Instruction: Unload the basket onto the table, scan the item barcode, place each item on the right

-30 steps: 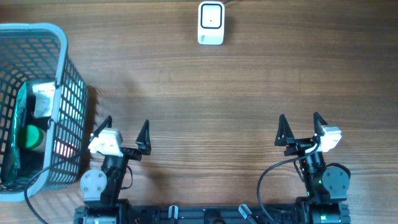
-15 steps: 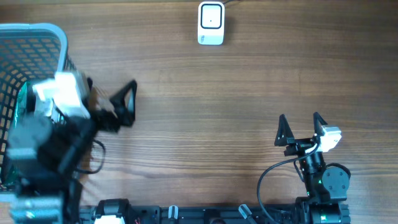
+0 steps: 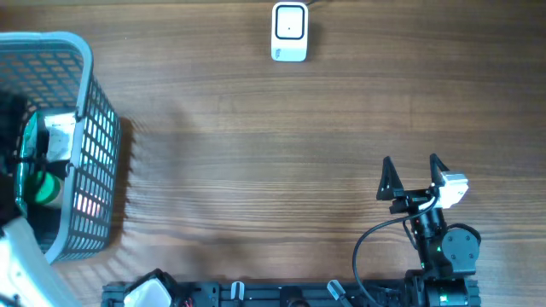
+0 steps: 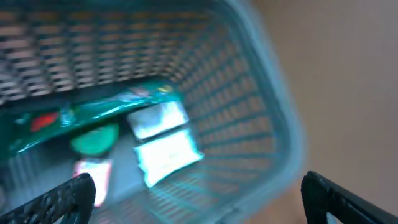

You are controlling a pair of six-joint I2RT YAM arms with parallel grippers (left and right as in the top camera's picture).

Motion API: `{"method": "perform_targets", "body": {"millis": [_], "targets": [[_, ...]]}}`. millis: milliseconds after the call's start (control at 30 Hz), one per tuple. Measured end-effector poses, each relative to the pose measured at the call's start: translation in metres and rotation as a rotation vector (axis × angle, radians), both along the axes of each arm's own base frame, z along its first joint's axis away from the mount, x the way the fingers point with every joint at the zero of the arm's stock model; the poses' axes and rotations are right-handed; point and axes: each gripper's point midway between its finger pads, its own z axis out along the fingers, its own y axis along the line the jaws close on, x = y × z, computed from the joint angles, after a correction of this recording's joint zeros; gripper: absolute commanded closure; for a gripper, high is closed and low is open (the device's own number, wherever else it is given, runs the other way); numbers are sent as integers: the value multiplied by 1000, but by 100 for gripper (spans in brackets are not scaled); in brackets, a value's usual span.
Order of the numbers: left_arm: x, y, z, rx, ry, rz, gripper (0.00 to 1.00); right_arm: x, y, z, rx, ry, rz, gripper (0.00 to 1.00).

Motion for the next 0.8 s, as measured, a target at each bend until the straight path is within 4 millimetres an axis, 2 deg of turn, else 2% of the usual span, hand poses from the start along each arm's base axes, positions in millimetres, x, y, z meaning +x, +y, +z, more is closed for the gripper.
{"method": "perform_targets", "body": {"millis": [100, 167, 333, 467, 600, 800], "targets": [[-16, 26, -56, -165, 190, 133, 0, 0, 0, 0, 0, 0, 0, 0], [-9, 37, -92, -253, 296, 160, 0, 0, 0, 0, 0, 0, 0, 0], [-2, 44, -163, -397, 444, 222, 0, 0, 0, 0, 0, 0, 0, 0], [-8, 40, -221, -443, 514, 238, 0, 0, 0, 0, 0, 0, 0, 1], [-15, 43, -253, -420, 541, 255, 0, 0, 0, 0, 0, 0, 0, 0], [-19, 59, -260, -347, 565, 297, 0, 0, 0, 0, 0, 0, 0, 0]]}}
